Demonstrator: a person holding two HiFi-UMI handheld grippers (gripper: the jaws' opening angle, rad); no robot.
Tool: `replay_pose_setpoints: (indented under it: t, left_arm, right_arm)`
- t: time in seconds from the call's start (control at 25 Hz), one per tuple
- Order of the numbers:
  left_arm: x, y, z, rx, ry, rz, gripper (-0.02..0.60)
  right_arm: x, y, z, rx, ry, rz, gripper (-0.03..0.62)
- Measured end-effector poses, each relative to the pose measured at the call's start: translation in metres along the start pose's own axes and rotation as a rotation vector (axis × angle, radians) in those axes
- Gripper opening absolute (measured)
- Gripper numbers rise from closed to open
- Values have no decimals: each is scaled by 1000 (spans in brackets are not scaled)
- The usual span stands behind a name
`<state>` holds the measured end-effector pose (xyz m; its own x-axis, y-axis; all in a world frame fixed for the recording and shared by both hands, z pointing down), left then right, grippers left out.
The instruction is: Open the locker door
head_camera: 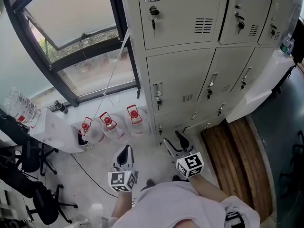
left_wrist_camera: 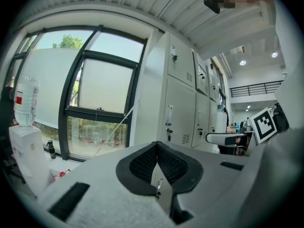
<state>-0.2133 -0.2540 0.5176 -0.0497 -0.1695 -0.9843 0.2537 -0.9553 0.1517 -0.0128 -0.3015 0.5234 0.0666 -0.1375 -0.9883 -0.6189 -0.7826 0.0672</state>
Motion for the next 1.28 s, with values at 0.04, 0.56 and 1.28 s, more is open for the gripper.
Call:
replay_pose_setpoints:
  t: [0.04,0.56,1.28]
  left_arm:
    - [1,0,2,3,0,-2,3]
    - [1,-17,40,77,-17,-12,3]
    - [-7,-33,76,167,-38,10,3]
  right_arm:
    - [3,6,-1,5,-7,-2,215]
    - [54,97,-18,44,-125,-63,215]
    - [72,184,-47,-20,-234,-71,215]
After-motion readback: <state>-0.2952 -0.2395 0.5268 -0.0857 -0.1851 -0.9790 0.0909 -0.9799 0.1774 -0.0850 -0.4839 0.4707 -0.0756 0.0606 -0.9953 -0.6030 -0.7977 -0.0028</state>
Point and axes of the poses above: the fingertips, and each gripper's own axes: y forward along the fingers, z to its left, x out of its top, the point moved 2 cm from there along -y, backward along the fingers, and after that the axes turned 1 degree about x, right-handed, at the moved point
